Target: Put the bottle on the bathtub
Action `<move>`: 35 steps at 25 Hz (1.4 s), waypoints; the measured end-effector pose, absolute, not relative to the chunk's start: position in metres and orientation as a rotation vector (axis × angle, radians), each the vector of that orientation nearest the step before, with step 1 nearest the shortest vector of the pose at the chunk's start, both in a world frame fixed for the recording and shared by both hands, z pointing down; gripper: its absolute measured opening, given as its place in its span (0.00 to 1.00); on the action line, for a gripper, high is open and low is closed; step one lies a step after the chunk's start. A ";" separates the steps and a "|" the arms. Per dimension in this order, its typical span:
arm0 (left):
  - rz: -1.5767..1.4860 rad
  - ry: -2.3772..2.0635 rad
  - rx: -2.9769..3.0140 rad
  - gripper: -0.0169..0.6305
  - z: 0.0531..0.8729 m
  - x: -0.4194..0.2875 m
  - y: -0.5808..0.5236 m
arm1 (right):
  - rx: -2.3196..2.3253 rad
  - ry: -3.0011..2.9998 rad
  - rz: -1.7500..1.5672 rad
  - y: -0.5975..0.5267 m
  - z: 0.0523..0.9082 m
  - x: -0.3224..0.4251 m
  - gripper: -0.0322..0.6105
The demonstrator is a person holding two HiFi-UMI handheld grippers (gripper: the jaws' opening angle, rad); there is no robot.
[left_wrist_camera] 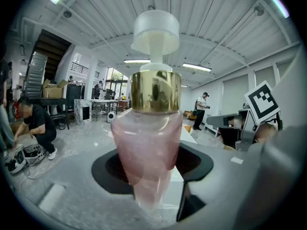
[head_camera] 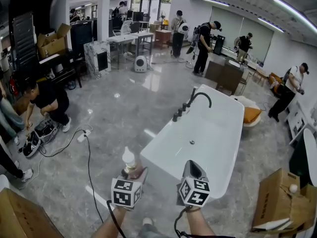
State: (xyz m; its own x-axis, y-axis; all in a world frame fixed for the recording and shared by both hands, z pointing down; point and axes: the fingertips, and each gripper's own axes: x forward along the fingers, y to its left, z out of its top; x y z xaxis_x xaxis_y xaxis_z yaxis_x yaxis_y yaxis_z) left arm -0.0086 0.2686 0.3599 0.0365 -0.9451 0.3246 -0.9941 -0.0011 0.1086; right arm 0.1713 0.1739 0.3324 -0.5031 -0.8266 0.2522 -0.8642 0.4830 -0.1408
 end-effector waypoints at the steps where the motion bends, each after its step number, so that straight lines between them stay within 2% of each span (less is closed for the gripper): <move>1: 0.231 -1.975 2.016 0.43 0.359 -0.010 0.260 | 1.481 -2.572 0.381 0.165 0.333 0.170 0.05; 20: 0.235 -1.960 1.996 0.43 0.374 -0.059 0.142 | 1.461 -2.535 0.398 0.042 0.352 0.127 0.05; 35: 0.249 -1.832 2.147 0.43 0.369 -0.150 0.013 | 1.601 -2.469 0.429 -0.056 0.348 0.040 0.05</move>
